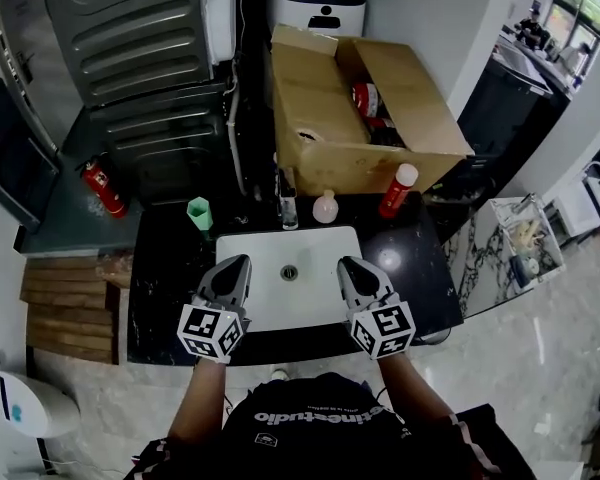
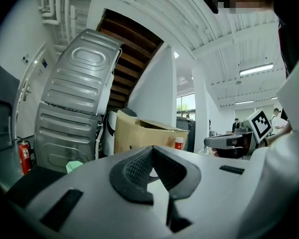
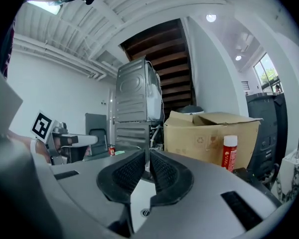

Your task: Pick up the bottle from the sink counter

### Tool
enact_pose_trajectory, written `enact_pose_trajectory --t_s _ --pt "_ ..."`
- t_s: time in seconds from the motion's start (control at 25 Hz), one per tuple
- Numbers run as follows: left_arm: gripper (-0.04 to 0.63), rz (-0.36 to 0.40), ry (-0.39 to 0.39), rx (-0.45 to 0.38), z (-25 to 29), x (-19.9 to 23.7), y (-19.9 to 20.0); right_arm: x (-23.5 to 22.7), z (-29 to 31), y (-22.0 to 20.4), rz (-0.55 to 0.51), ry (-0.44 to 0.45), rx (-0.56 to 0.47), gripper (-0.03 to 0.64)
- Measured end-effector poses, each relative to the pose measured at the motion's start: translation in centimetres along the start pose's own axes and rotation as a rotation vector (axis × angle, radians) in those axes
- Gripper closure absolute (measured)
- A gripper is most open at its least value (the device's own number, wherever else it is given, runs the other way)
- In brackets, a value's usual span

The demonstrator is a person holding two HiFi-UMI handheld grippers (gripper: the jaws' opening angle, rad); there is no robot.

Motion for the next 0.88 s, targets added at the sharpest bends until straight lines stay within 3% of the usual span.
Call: enact_pose_trajectory --t_s 0.04,0.12,0.28,0.88 --pt "0.581 -0.003 -0.005 0.000 0.5 0.2 -0.1 -0.1 0.4 0.1 -0.006 0.003 -0.004 0.563" --pt "0.583 -0.015 -0.005 0.001 1.3 0.6 -0.2 -0.4 1.2 0.1 -0.012 0.017 -0.004 0.474" --pt "0.581 -0.026 -0.001 0.020 3.5 0.9 -1.1 -2.4 3.1 -0.8 -0.002 0.027 0.012 0.419" --pt "0.581 -0.011 0.092 0.153 10.1 4.4 -4.9 -14.0 19.1 -9.8 -0.001 -0.031 0.150 0.408"
Point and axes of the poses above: the fingertips, and each gripper's own axes: z forward along the fingers, x to its left, y out of its top, the point moved 2 cm from there along -z, backward along the fingers, and after that the axes turned 3 degrees about -x, right-handed, at the moved point
